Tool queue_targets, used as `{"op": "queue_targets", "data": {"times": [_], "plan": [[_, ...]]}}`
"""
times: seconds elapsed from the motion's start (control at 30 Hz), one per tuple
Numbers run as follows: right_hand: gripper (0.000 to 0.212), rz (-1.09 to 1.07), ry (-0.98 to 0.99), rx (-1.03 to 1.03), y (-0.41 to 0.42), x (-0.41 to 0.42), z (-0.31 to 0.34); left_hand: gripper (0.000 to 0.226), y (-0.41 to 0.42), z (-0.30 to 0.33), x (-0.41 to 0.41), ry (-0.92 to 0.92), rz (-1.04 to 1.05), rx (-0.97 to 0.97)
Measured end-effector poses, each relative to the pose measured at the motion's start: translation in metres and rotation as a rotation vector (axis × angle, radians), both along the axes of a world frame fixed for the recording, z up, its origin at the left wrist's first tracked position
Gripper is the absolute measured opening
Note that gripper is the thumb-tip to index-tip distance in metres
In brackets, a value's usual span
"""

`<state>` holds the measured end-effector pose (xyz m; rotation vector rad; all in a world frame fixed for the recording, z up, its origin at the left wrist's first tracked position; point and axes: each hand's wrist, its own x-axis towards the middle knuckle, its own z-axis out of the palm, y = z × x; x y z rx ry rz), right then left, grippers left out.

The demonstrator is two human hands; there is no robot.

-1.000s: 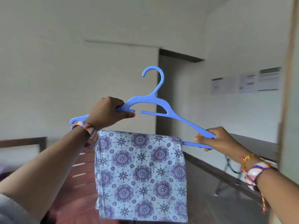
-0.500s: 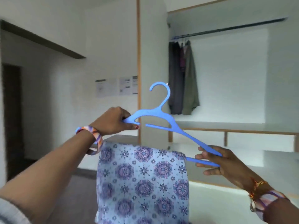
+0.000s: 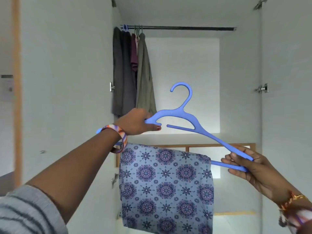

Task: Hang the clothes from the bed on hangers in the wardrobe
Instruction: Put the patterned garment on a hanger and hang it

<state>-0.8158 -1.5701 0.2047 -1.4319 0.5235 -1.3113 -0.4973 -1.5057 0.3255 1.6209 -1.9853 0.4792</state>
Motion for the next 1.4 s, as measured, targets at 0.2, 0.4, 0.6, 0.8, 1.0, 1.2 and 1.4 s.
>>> {"op": "queue_targets", "data": {"times": [0.2,0.4,0.6,0.8,1.0,1.2,1.4], "plan": [[0.019,-0.069,-0.152,-0.063,-0.146,0.015,0.041,0.034,-0.141,0.037,0.018,0.026,-0.051,-0.004],[0.084,-0.113,-0.2,-0.227,-0.255,0.056,0.115,0.051,-0.242,0.074,0.056,0.024,-0.024,-0.289],[0.011,-0.333,-0.325,-0.445,-0.337,0.112,0.18,0.075,-0.327,0.106,0.102,-0.305,0.284,-0.454],[0.015,-0.5,-0.443,-0.522,-0.442,0.186,0.275,0.078,-0.422,0.187,0.166,-0.59,0.478,-0.529],[0.031,-0.482,-0.434,-0.605,-0.513,0.271,0.429,0.074,-0.485,0.318,0.21,-0.647,0.526,-0.607],[0.04,-0.482,-0.385,-0.671,-0.546,0.319,0.552,0.065,-0.505,0.407,0.214,-0.62,0.469,-0.702],[0.04,-0.531,-0.362,-0.733,-0.574,0.355,0.626,0.054,-0.508,0.449,0.212,-0.702,0.459,-0.815]]}}
